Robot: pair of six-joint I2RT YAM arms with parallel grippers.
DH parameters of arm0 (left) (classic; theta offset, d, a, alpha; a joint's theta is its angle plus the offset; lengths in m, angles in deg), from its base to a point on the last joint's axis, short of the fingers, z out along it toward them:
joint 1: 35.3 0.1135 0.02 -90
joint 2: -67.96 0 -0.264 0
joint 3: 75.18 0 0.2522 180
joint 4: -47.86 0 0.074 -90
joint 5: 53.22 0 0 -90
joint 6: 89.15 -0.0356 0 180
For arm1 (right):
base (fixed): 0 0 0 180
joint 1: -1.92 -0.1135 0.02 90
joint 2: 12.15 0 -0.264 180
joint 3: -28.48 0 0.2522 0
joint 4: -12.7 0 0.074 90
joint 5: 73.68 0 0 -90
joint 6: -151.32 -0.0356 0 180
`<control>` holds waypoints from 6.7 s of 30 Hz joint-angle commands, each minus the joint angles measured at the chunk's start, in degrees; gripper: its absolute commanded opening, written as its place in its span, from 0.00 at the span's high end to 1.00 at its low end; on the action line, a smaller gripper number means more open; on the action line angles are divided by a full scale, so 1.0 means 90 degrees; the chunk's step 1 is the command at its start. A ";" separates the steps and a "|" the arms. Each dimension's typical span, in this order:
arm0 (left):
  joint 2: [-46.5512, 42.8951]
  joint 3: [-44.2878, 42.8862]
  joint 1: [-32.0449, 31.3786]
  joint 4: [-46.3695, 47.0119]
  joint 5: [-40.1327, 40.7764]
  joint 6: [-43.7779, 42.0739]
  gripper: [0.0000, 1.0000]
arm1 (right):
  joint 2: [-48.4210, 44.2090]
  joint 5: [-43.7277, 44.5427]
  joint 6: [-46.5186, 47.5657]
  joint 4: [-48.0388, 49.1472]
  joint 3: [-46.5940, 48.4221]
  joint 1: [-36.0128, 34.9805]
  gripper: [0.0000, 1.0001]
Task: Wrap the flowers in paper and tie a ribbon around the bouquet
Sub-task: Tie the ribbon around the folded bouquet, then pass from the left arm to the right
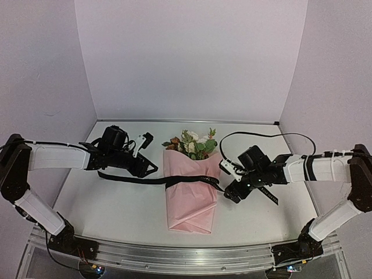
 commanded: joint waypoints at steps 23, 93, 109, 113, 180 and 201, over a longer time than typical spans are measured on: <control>0.1993 -0.0600 -0.0791 0.0404 0.1098 -0.4121 0.30 | 0.0850 0.0903 0.1926 0.0976 0.0042 -0.0544 0.19; -0.0084 0.1828 0.5719 0.1412 -0.2118 0.6613 1.00 | -0.0146 0.0079 -0.7483 -0.0785 -0.0870 0.3063 1.00; 0.0005 0.1258 0.6234 0.0739 -0.1894 0.6018 1.00 | -0.0944 -0.0289 -0.7645 -0.0910 -0.1215 0.4001 1.00; 0.0000 0.1157 0.6308 0.0625 -0.1867 0.5958 1.00 | -0.1090 -0.0317 -0.7620 -0.1055 -0.1215 0.4186 1.00; -0.1695 -0.0699 0.2736 -0.2164 -0.2691 0.2518 1.00 | 0.1920 0.0961 -0.4672 -0.3402 0.3092 -0.2276 0.36; -0.2710 -0.0595 0.2532 -0.1736 -0.4140 0.2095 1.00 | 0.2811 -0.0359 -0.1528 -0.2187 0.5757 -0.2271 0.17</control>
